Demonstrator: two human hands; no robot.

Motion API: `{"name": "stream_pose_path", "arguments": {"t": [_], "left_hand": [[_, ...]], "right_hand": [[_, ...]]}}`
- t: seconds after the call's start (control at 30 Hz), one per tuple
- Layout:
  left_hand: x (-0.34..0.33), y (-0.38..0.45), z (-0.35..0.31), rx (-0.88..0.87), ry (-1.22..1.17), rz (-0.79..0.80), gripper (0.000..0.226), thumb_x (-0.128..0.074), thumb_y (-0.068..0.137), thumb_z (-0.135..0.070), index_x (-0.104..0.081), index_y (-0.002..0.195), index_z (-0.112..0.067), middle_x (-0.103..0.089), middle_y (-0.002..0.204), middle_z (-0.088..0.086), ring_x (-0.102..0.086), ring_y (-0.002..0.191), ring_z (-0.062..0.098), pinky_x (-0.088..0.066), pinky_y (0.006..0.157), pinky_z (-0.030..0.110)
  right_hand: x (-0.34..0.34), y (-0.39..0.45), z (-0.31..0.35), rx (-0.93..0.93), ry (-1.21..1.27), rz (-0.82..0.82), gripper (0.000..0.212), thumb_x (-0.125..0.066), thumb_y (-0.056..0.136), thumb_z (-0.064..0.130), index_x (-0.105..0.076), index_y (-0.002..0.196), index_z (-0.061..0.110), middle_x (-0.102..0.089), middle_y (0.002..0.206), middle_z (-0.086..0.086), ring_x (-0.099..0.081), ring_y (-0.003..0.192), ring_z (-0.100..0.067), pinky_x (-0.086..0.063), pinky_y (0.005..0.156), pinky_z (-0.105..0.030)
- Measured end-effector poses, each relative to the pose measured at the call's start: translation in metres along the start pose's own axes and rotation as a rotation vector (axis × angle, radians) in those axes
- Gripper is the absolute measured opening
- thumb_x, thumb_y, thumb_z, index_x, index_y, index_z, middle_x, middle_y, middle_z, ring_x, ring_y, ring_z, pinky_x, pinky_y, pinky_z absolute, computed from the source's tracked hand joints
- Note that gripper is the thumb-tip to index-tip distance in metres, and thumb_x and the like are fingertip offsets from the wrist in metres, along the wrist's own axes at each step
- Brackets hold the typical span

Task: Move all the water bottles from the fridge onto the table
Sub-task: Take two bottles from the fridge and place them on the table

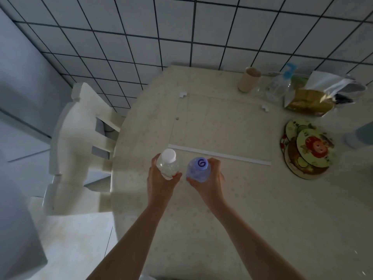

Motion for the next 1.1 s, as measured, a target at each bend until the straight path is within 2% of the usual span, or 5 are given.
{"name": "stream_pose_path", "arguments": {"t": [0.17, 0.47, 0.67, 0.9, 1.1], "left_hand": [[-0.001, 0.001, 0.003, 0.014, 0.012, 0.076, 0.087, -0.089, 0.063, -0.018, -0.042, 0.136, -0.017, -0.064, 0.123, 0.003, -0.061, 0.106, 0.022, -0.041, 0.081, 0.025], [0.023, -0.022, 0.007, -0.033, -0.023, 0.060, 0.058, -0.078, 0.079, -0.017, -0.049, 0.130, -0.015, -0.060, 0.125, -0.001, -0.058, 0.112, 0.016, -0.049, 0.075, 0.011], [0.066, -0.086, -0.017, -0.015, -0.146, -0.156, 0.027, -0.063, 0.089, -0.007, -0.060, 0.115, -0.013, -0.067, 0.106, -0.003, -0.065, 0.101, 0.015, -0.046, 0.079, 0.013], [0.123, -0.178, -0.008, 0.054, -0.194, -0.307, 0.023, -0.060, 0.089, -0.012, -0.062, 0.096, -0.034, -0.071, 0.090, -0.014, -0.062, 0.085, -0.008, -0.044, 0.067, 0.005], [0.203, -0.255, 0.028, 0.117, -0.242, -0.541, 0.027, -0.057, 0.086, 0.000, -0.064, 0.093, -0.025, -0.071, 0.082, -0.010, -0.065, 0.077, 0.001, -0.046, 0.064, 0.010]], "right_hand": [[0.003, -0.001, 0.006, 0.062, -0.061, 0.033, 0.068, -0.087, 0.061, 0.024, -0.042, 0.111, 0.016, -0.059, 0.101, 0.002, -0.059, 0.085, -0.017, -0.037, 0.060, -0.012], [0.017, -0.024, 0.004, 0.081, -0.028, 0.050, 0.075, -0.077, 0.077, 0.021, -0.035, 0.138, 0.009, -0.049, 0.135, -0.007, -0.052, 0.119, -0.024, -0.040, 0.090, -0.027], [0.041, -0.070, 0.006, 0.098, 0.164, -0.009, 0.025, -0.060, 0.090, 0.011, -0.048, 0.112, 0.018, -0.055, 0.111, 0.003, -0.060, 0.109, -0.023, -0.050, 0.090, -0.039], [0.025, -0.147, 0.046, 0.282, 0.157, 0.283, 0.021, -0.052, 0.096, 0.015, -0.059, 0.115, 0.013, -0.063, 0.114, 0.000, -0.059, 0.095, -0.002, -0.040, 0.069, -0.001], [-0.017, -0.235, 0.081, 0.501, 0.127, 0.531, 0.019, -0.051, 0.096, 0.021, -0.058, 0.113, 0.016, -0.062, 0.113, 0.001, -0.058, 0.102, -0.002, -0.047, 0.092, -0.022]]}}
Point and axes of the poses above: each hand's wrist, its own y-axis towards the middle knuckle, its own x-axis out of the back of the hand, z = x × y, the point moved 8 cm from there along y, towards the middle knuckle
